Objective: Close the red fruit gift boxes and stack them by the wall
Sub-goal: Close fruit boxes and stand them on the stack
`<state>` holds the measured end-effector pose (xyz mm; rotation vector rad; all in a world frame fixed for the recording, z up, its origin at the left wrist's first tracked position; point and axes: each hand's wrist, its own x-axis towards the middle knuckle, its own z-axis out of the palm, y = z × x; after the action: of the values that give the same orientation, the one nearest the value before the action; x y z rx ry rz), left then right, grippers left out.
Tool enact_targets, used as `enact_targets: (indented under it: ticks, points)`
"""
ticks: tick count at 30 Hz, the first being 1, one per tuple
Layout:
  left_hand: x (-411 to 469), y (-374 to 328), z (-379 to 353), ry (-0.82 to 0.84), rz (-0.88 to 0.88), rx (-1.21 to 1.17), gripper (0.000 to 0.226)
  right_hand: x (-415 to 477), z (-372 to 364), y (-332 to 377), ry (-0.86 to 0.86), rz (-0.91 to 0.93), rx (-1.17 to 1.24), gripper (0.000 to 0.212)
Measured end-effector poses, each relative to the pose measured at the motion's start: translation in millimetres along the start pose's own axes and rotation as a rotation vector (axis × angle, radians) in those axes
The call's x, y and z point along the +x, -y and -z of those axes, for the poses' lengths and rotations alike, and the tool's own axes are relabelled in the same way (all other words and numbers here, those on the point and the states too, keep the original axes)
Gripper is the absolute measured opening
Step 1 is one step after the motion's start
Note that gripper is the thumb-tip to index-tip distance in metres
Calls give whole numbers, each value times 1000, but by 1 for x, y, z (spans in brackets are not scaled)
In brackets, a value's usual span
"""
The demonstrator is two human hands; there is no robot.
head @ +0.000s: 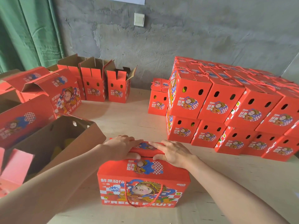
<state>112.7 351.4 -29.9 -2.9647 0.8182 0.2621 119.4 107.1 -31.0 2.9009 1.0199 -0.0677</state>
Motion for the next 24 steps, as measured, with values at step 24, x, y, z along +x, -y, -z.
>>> enact_targets:
  ticks: [24]
  points:
    - [-15,22,-6,-29,-32,-19,82,-9,5,-13,44,77,17,59]
